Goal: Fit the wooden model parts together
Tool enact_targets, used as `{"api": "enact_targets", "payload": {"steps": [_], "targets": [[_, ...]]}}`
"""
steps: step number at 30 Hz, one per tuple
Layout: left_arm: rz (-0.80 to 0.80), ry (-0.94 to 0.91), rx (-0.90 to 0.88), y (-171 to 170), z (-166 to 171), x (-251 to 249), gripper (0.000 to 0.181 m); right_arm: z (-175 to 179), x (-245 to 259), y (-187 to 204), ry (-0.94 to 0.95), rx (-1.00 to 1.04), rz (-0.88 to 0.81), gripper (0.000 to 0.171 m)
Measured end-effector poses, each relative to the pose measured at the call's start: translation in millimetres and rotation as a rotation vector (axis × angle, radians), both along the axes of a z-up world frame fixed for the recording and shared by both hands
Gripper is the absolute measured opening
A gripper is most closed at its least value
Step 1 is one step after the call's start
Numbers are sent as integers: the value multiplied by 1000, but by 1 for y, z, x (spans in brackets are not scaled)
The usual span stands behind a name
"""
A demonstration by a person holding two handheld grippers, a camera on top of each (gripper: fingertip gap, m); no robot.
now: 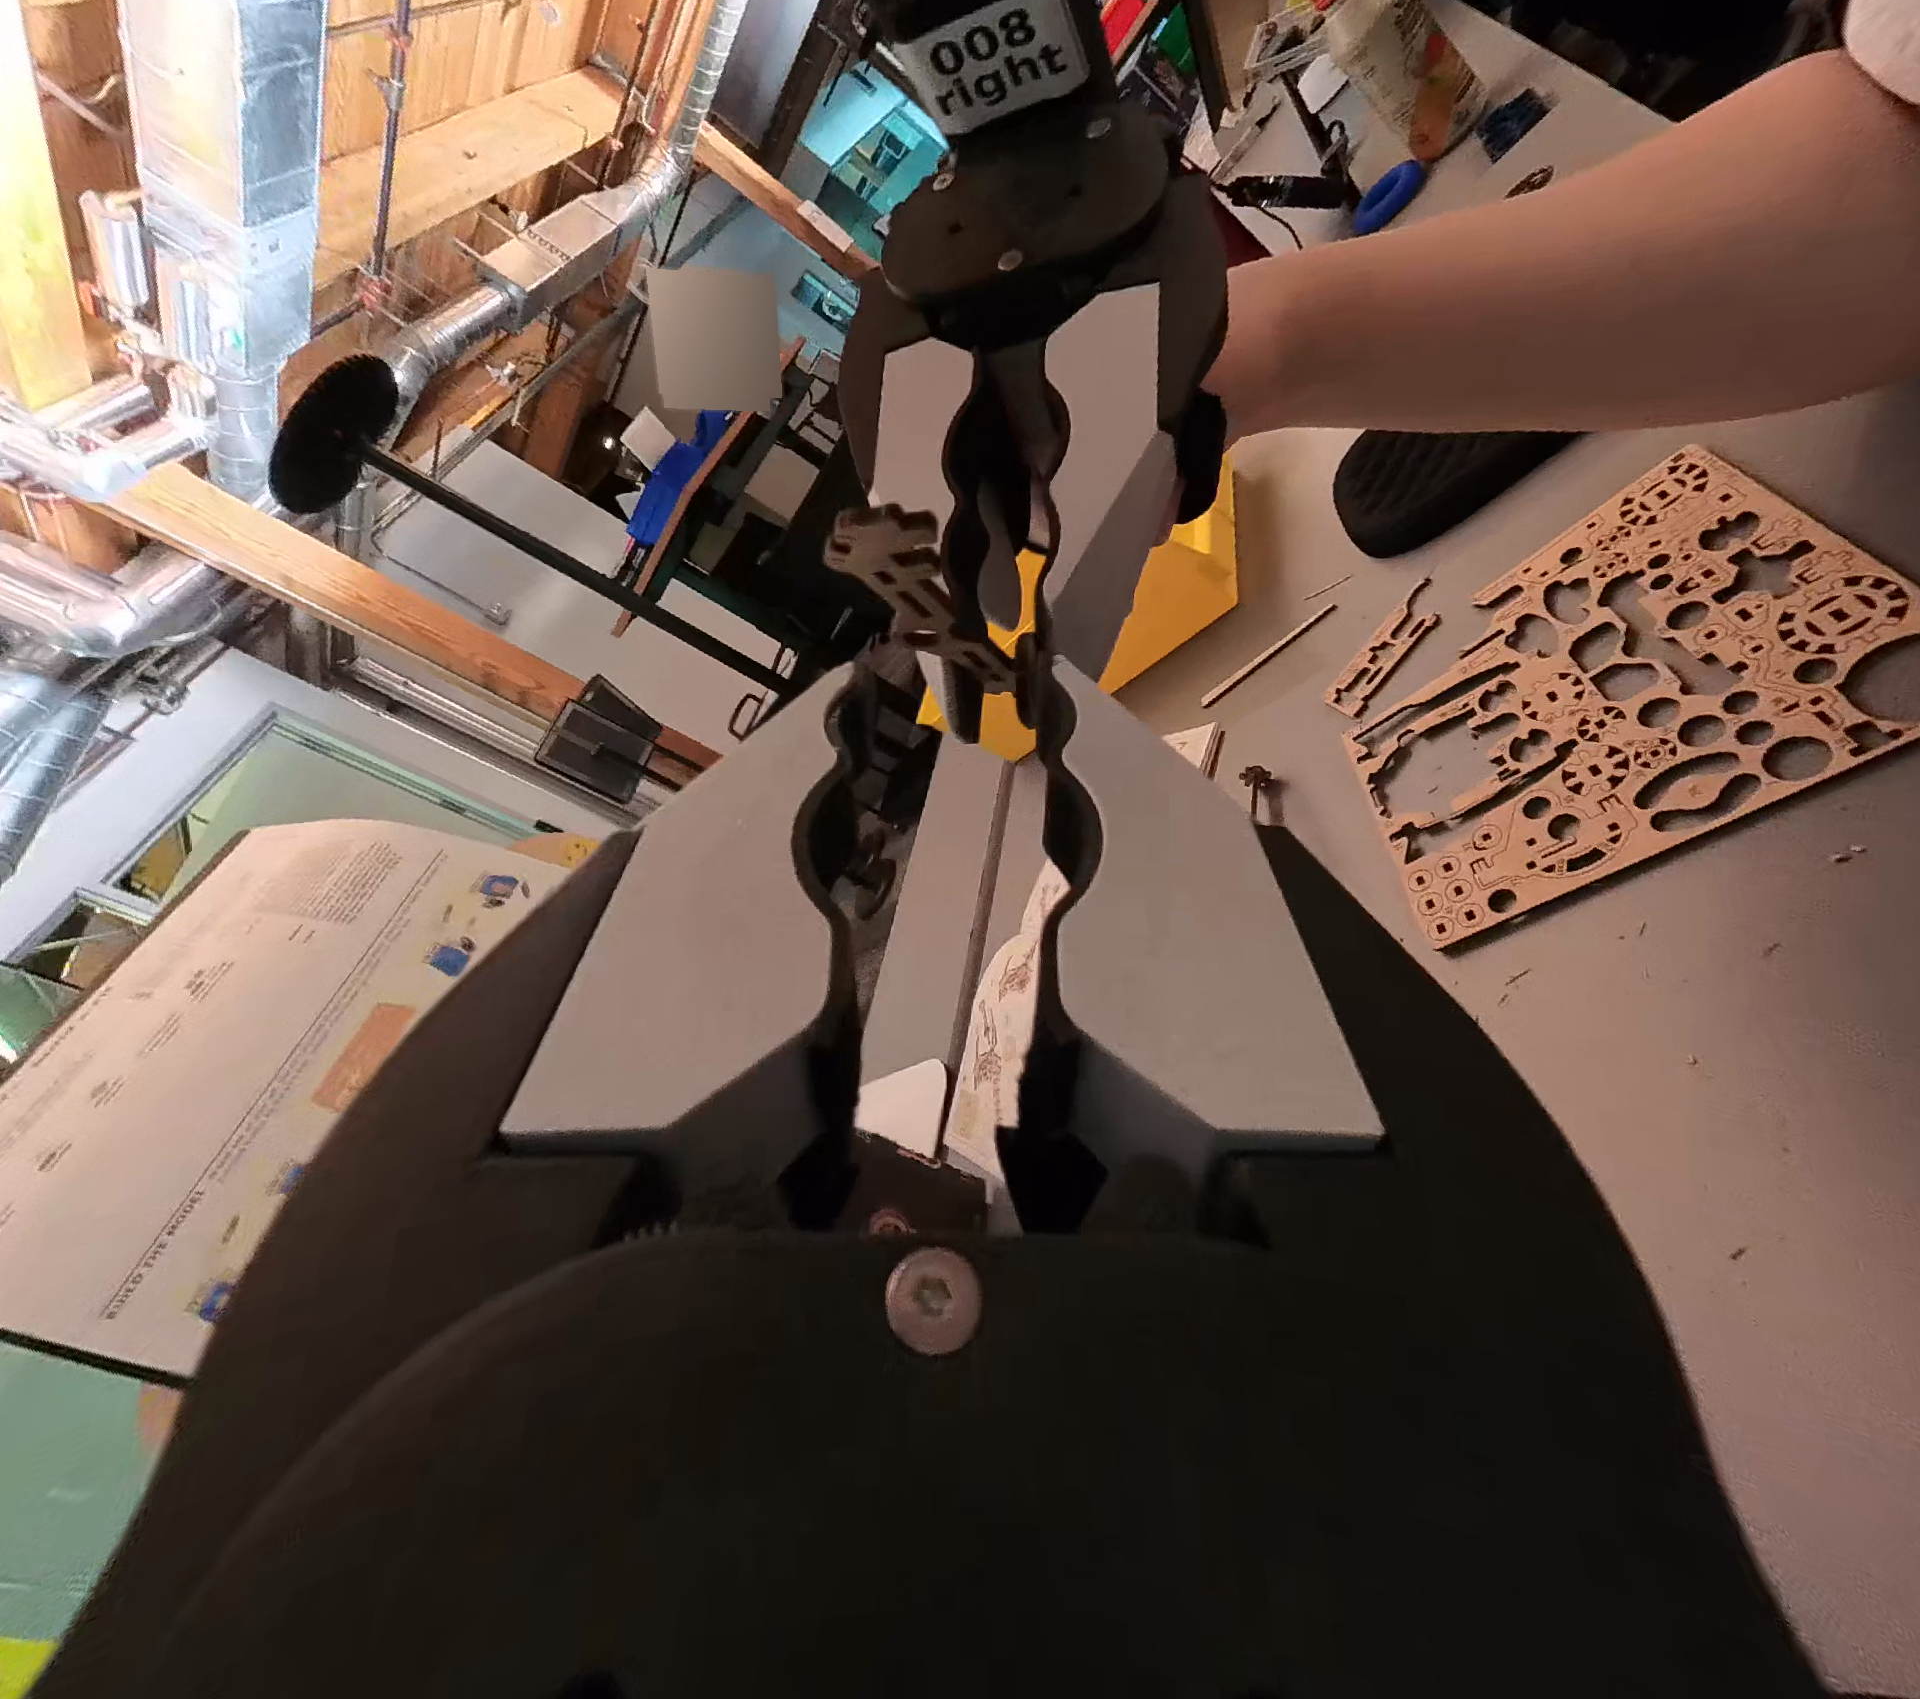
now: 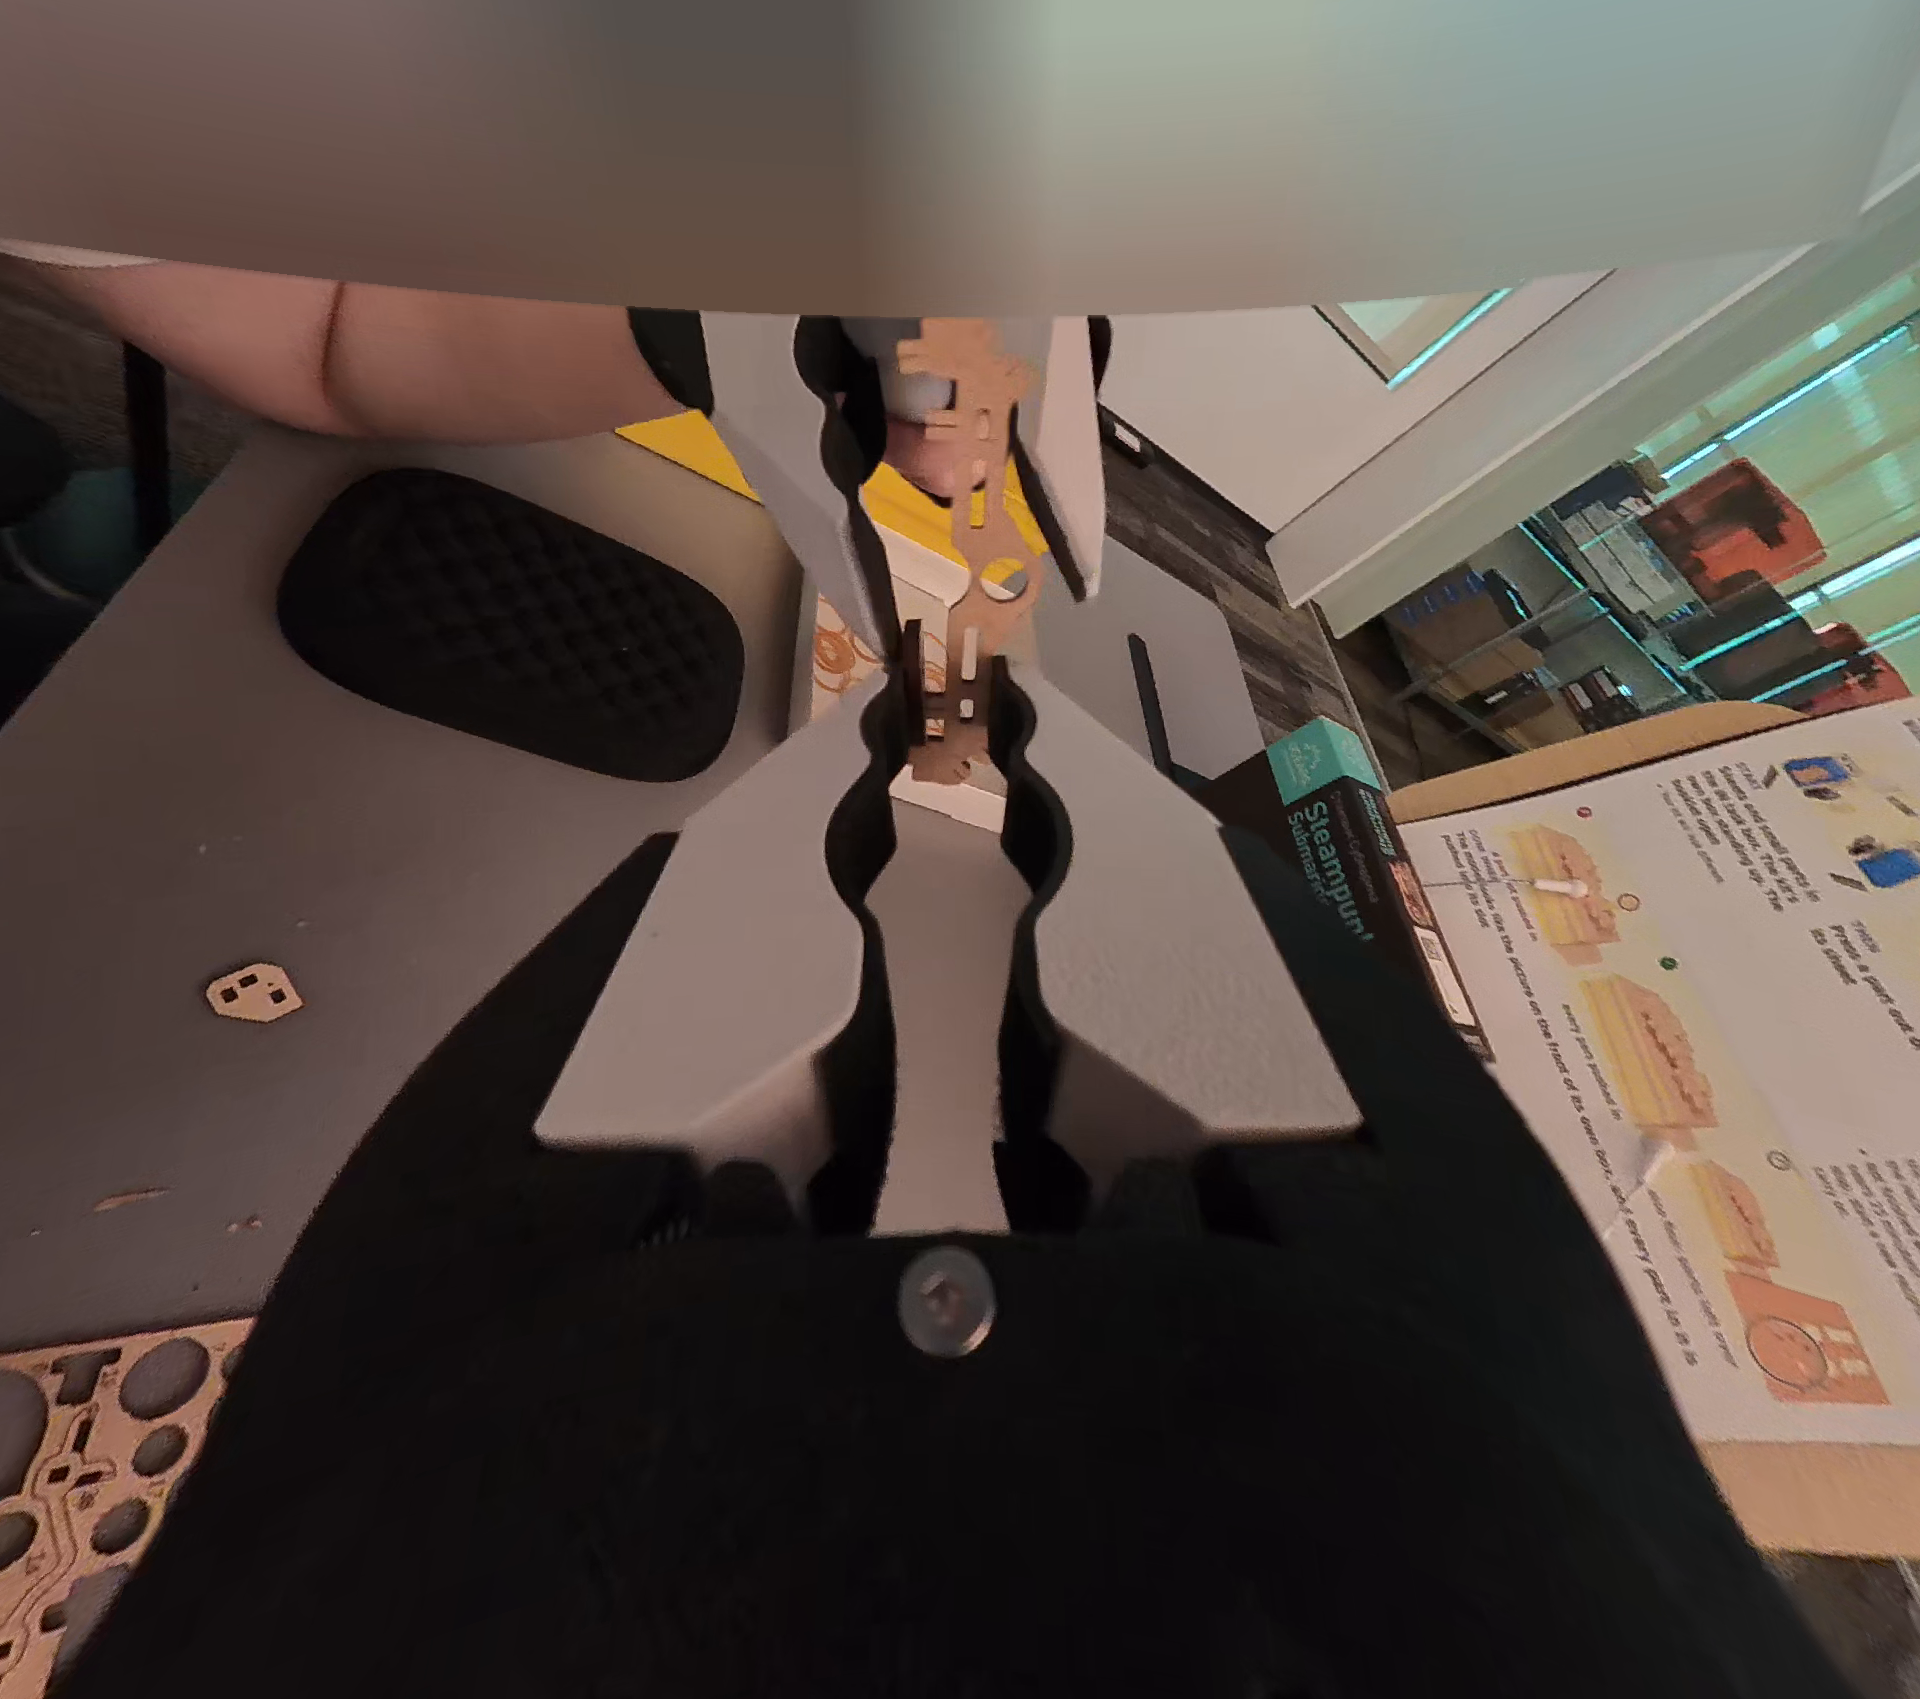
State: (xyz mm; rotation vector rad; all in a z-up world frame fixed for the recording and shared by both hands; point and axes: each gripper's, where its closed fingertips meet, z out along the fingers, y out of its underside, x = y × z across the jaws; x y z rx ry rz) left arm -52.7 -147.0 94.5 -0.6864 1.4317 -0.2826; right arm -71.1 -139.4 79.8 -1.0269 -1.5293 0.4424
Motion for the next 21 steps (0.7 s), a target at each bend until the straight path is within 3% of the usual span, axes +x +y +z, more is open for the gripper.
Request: {"api": "enact_targets", "payload": {"steps": [7, 21], "targets": [[-126, 19, -24, -18, -4, -1, 21, -2, -5, -16, 11, -31, 112, 14], [-215, -14, -64, -26, -2, -1, 13, 3, -6, -21, 32, 59, 116, 13]]}}
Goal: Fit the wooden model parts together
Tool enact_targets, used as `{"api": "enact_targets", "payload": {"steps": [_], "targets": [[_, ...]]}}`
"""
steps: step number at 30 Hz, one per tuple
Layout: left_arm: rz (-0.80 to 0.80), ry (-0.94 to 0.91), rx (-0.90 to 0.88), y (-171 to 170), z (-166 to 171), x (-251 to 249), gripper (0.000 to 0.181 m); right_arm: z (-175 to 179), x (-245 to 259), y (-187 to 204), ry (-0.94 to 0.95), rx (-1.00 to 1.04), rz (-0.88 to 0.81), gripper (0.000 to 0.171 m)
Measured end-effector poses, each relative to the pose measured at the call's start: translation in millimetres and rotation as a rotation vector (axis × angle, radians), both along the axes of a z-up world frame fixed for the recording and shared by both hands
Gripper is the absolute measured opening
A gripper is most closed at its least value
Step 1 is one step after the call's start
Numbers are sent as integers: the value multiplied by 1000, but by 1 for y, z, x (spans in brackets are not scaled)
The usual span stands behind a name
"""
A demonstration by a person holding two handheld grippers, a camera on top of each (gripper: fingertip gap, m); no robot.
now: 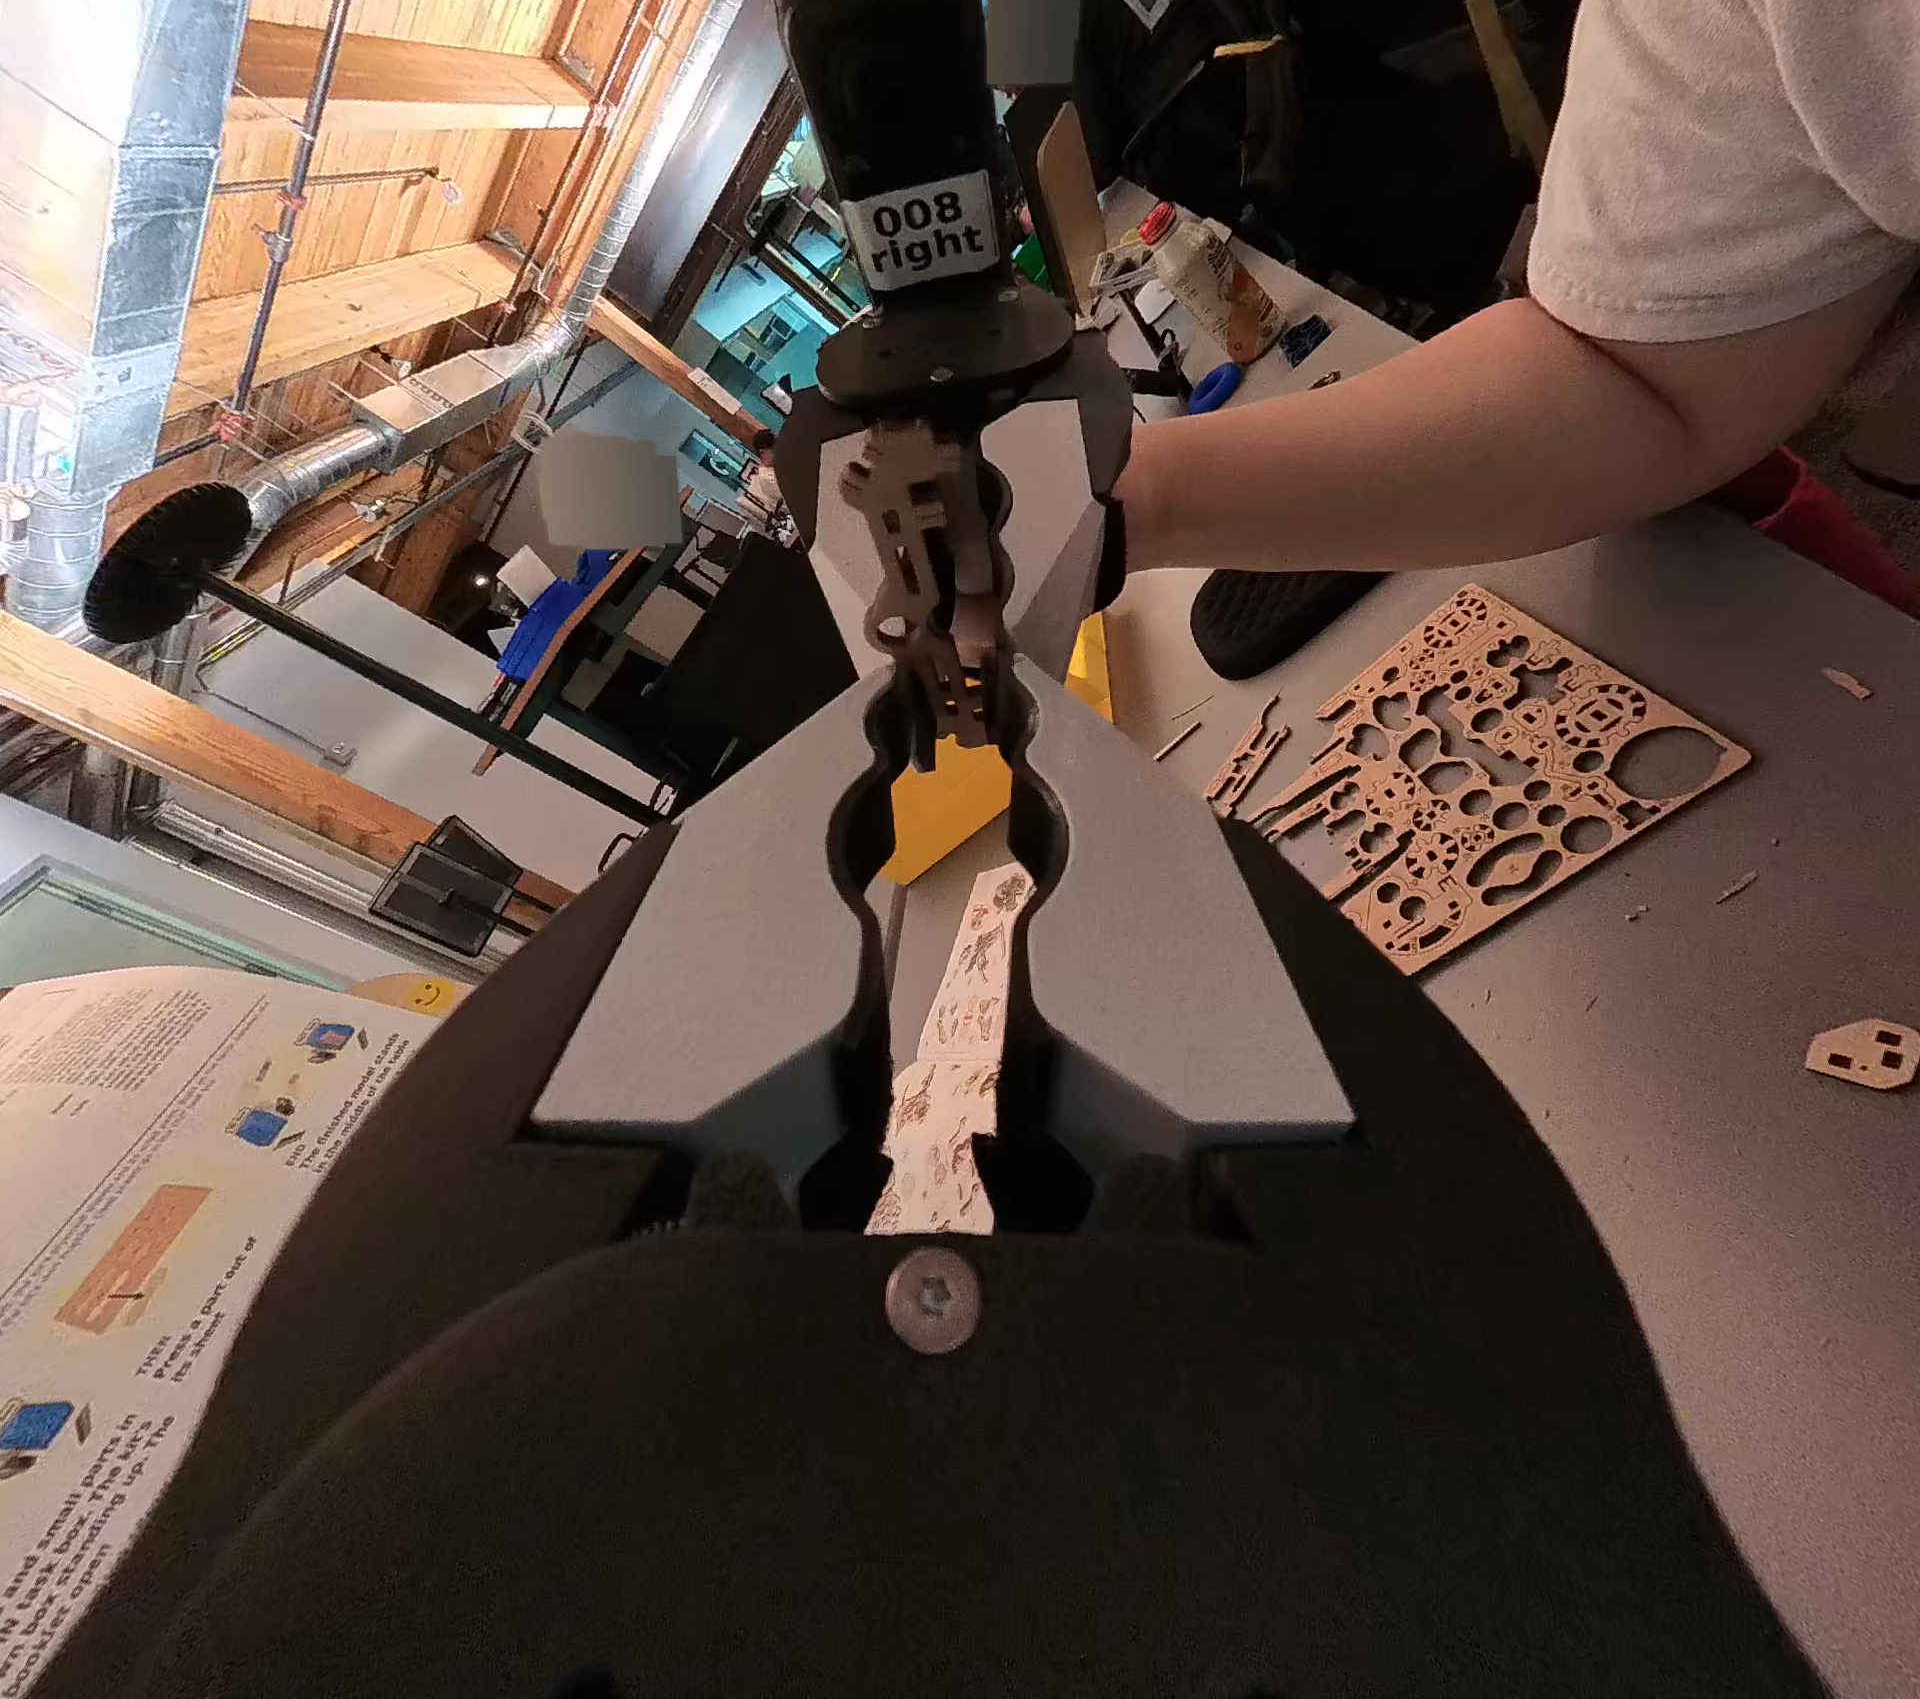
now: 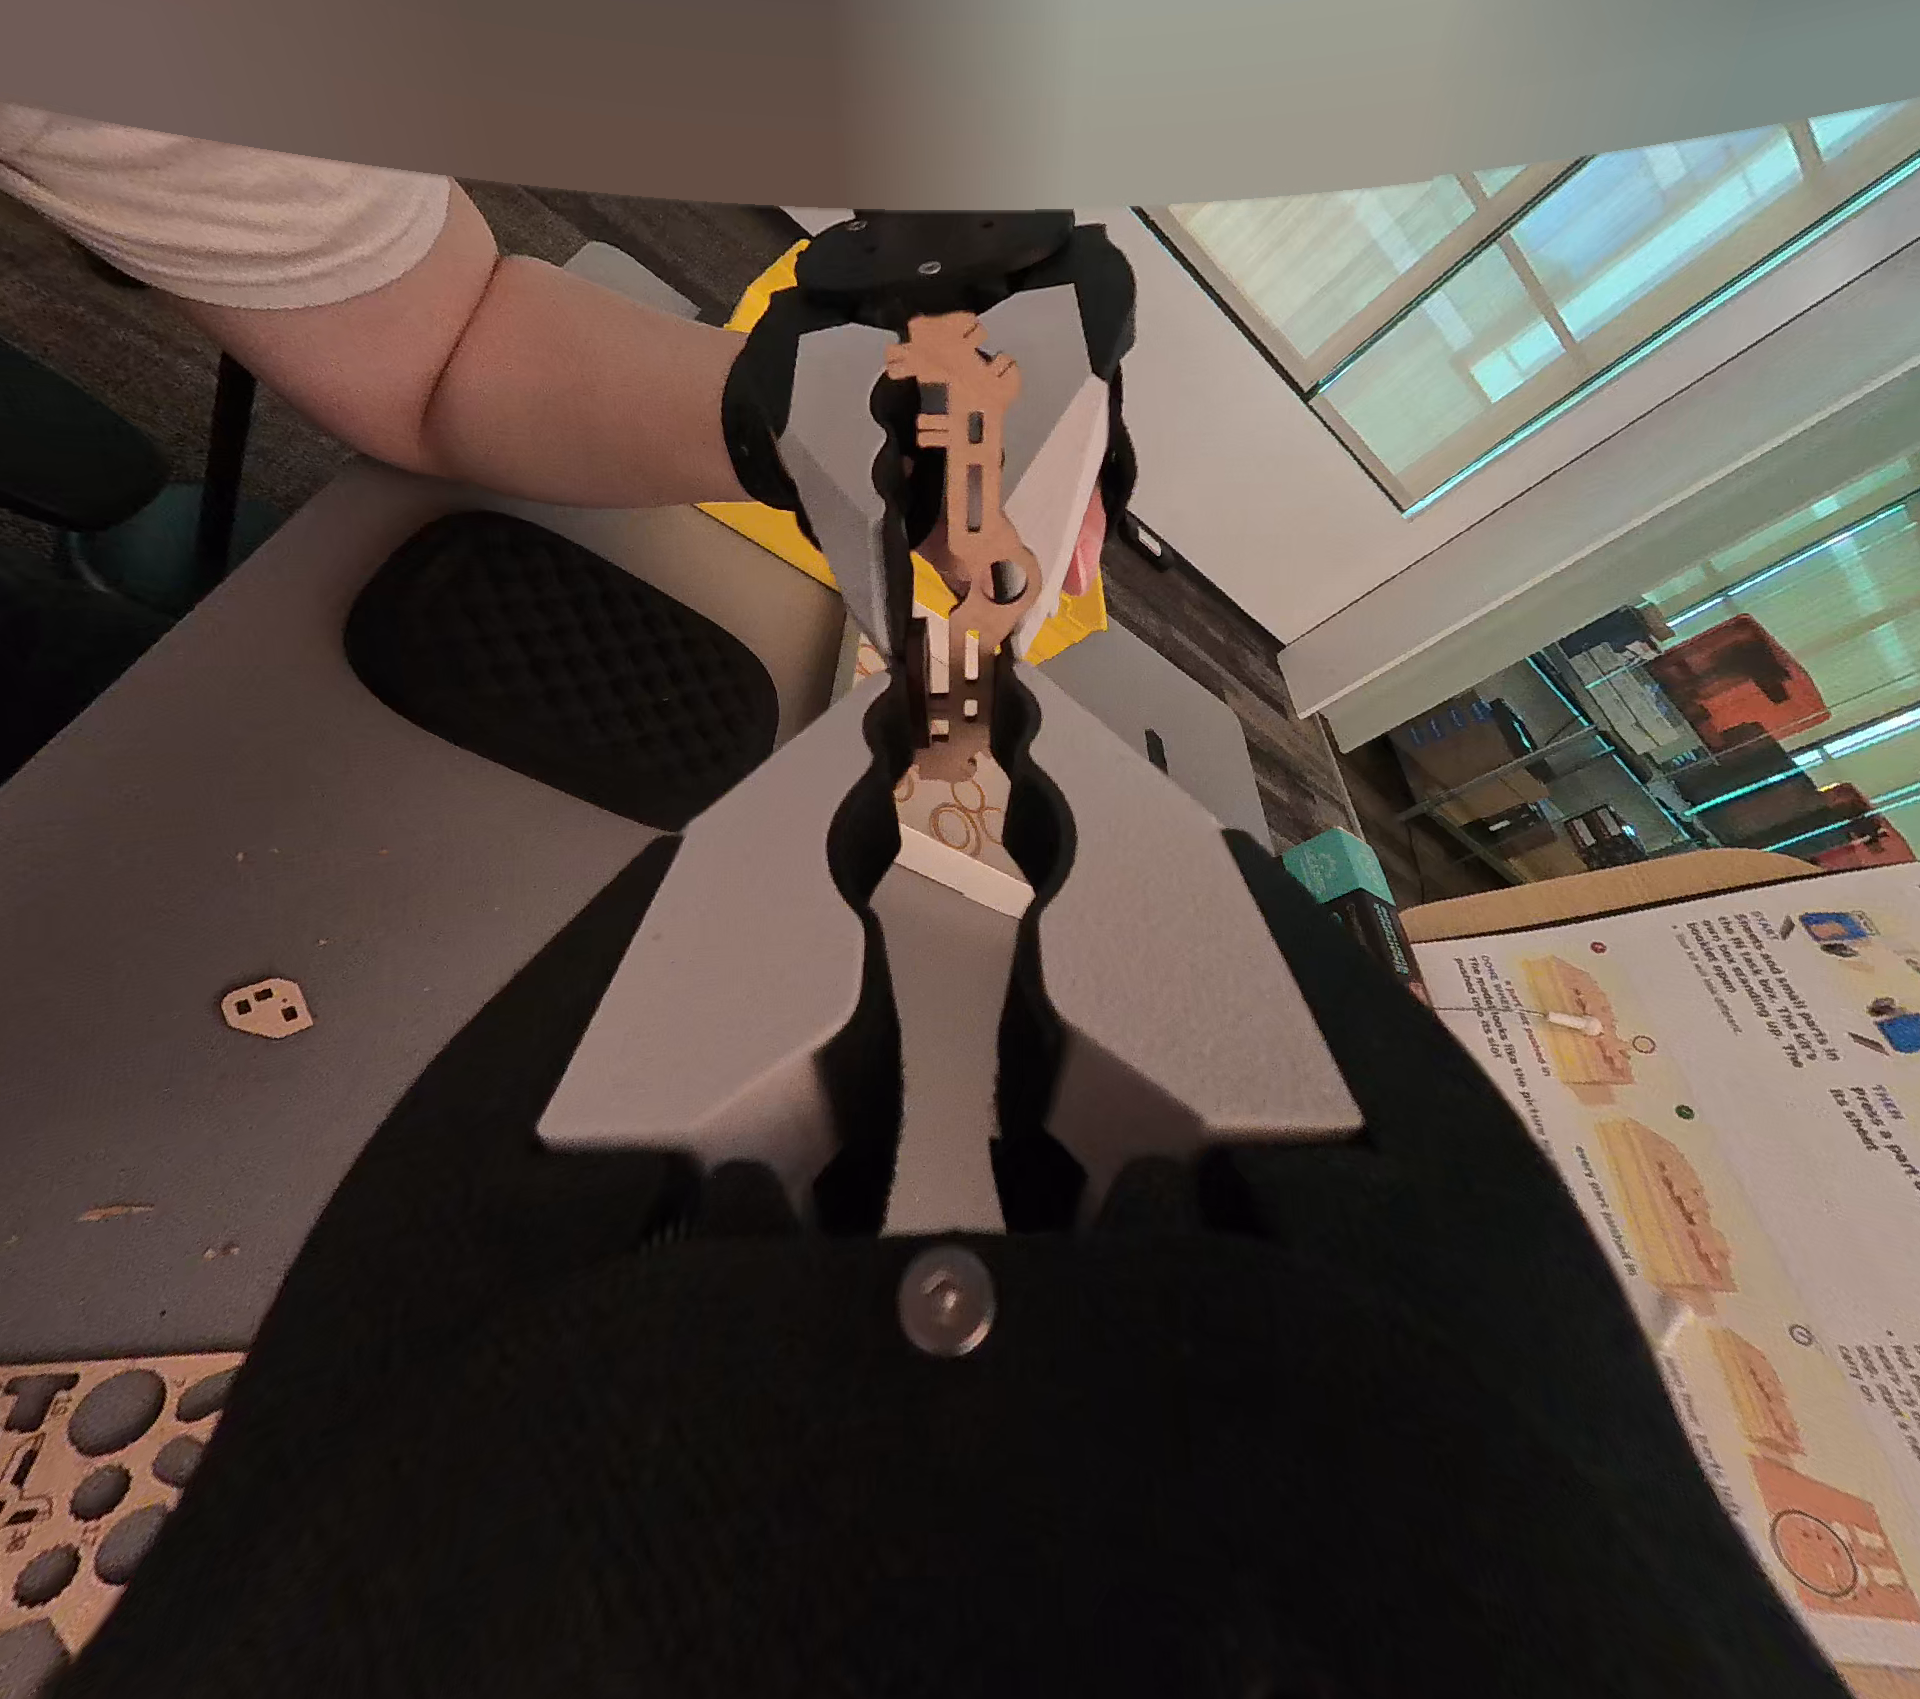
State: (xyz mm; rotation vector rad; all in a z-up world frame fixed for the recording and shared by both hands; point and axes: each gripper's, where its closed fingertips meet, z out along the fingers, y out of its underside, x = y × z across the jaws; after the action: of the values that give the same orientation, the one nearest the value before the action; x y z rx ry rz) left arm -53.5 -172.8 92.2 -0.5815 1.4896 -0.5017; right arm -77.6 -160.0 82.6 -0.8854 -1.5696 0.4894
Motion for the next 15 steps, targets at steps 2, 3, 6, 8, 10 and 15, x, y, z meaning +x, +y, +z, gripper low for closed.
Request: {"api": "enact_targets", "payload": {"steps": [2, 3, 6, 8, 10, 15], "targets": [[1, -3, 4, 0, 0, 0, 13, 0, 0, 0, 2, 13, -4, 13], [0, -10, 5, 0, 1, 0, 13, 2, 0, 0, 10, 25, -7, 13], [-7, -24, 3, 0, 3, 0, 13, 3, 0, 0, 13, 58, -19, 13], [-10, -31, 3, -1, 4, -1, 12, 4, 0, 1, 15, 75, -28, 13], [-17, -39, 2, -2, 5, -1, 12, 6, -1, -1, 24, 78, -22, 13], [-19, -49, 3, -2, 6, -1, 11, 7, -1, 0, 32, 103, -36, 13]]}}
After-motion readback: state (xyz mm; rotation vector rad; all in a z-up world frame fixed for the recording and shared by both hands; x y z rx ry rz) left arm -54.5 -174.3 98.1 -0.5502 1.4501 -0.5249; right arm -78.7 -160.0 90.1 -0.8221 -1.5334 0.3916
